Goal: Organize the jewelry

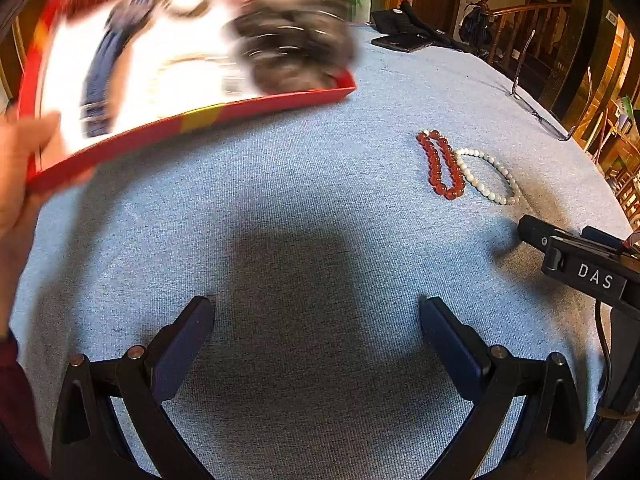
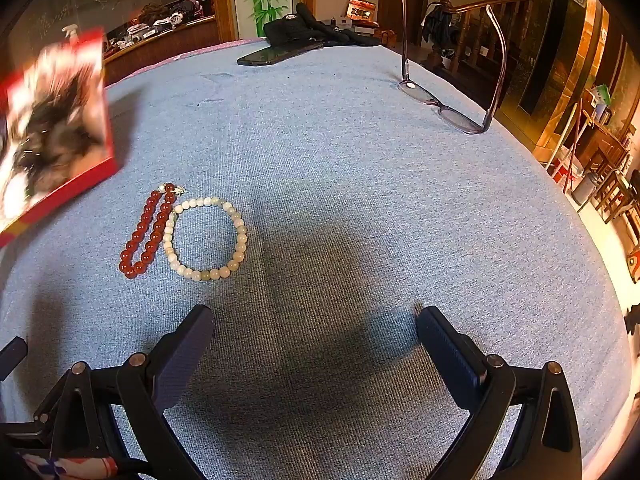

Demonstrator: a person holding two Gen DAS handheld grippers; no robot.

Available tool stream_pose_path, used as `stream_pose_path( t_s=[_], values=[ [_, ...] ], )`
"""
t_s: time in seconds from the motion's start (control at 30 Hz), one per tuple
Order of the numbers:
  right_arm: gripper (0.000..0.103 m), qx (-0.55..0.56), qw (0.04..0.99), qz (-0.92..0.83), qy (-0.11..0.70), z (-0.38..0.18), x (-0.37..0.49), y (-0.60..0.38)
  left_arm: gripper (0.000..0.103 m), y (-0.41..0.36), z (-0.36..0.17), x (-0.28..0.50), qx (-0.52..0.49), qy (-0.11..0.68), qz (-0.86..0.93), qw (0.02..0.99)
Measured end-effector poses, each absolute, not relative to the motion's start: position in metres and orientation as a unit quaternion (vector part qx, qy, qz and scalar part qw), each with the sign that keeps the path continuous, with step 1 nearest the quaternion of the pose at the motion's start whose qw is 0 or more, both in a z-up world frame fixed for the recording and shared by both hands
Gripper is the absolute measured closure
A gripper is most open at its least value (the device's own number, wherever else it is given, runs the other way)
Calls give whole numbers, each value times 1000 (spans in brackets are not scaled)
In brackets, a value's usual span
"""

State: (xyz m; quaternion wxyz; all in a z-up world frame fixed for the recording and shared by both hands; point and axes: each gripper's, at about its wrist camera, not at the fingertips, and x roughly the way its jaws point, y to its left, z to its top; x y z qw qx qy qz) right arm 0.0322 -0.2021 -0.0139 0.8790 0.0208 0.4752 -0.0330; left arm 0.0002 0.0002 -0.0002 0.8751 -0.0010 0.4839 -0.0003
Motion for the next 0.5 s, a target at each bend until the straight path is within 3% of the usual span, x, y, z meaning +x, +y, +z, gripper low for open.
stream_pose_path(
  t_s=[0.5],
  values=[
    [0, 21, 879, -33, 475, -14, 32, -202, 0, -1, -1, 0, -1, 484, 0, 875]
  ],
)
